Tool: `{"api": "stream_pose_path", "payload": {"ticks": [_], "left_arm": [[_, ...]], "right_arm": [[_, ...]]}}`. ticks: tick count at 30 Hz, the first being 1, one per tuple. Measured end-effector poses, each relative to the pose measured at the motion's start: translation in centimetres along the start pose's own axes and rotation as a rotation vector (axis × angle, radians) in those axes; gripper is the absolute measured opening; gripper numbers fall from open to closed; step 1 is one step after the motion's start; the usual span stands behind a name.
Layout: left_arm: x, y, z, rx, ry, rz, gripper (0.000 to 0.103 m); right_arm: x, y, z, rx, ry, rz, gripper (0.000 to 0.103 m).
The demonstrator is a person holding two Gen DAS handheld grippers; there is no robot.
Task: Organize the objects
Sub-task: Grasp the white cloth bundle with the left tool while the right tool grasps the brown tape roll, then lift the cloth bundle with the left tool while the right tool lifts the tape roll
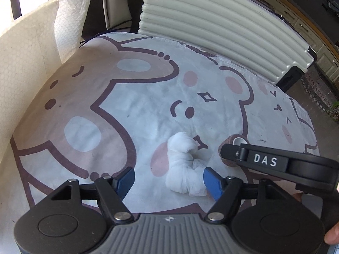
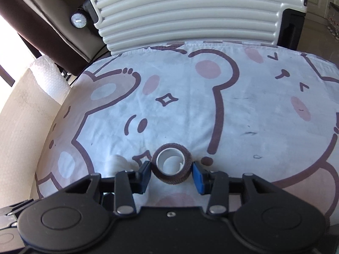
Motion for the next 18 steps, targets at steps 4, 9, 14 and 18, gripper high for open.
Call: {"api": "stream_pose_path", "payload": {"ticks": [4, 9, 14, 18], "left_arm": [[0.9, 0.0, 1.2, -0.012, -0.002, -0.003, 0.070], [1.0, 0.3, 2.4, -0.051, -0.007, -0.052, 0.052], [1.2, 0.4, 2.3, -0.063, -0.001, -0.081, 0.035], [1.1, 0.4, 1.5, -0.056, -0.017, -0.070, 0.033]], "right_arm": [[1.7, -0.3, -0.9, 0.010, 0.023, 0.014, 0.043], [3.6, -0.3, -1.7, 0.008, 0.059, 0.023, 0.043], [4.8, -0.2, -2.3, 0.005, 0.079, 0.034, 0.043], [4.8, 0.0, -2.8, 0.006, 0.077, 0.030, 0.043]]}}
Point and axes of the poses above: each gripper's, at about its wrist camera, not at the fingertips, and z roughly the way its jaws point, x to its right, y to its underside, the point moved 3 cm from there along z, roughly the way its jaws point, and after that the axes turned 12 degrees about z, right-handed, at the moved point
